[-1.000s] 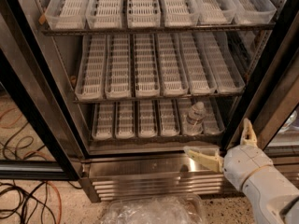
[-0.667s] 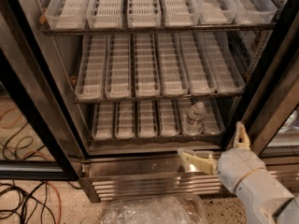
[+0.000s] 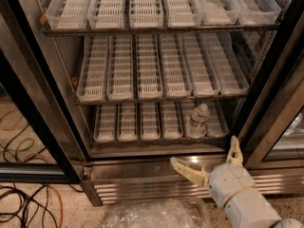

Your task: Pick water bottle from bottom shelf of fridge

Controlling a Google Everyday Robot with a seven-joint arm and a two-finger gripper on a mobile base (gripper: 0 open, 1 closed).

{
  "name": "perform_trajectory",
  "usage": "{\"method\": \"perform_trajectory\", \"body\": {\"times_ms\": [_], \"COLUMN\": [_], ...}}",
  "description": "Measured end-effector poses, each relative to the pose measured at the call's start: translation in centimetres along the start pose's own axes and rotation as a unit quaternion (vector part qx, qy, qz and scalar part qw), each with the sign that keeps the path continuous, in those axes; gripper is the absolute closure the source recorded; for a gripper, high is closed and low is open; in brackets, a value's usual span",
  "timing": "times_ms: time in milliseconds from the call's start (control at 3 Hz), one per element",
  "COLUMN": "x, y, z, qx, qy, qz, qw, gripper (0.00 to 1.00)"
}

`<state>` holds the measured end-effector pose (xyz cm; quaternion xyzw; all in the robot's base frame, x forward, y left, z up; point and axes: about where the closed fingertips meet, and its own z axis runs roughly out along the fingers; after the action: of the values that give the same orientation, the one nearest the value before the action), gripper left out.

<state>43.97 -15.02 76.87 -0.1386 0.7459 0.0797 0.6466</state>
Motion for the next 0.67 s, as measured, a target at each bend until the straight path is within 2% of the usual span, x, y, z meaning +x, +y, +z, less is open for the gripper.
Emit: {"method": "perform_trajectory", "body": {"times_ms": [333, 667], "x": [1.2, 3.8], "y": [1.3, 3.6], "z": [-0.1, 0.3], "qx": [0.016, 0.039], "qy": [-0.015, -0.037], "qz": [0.027, 0.052], "qw": [0.9994, 0.9972], "gripper": [0.0, 0.0]}}
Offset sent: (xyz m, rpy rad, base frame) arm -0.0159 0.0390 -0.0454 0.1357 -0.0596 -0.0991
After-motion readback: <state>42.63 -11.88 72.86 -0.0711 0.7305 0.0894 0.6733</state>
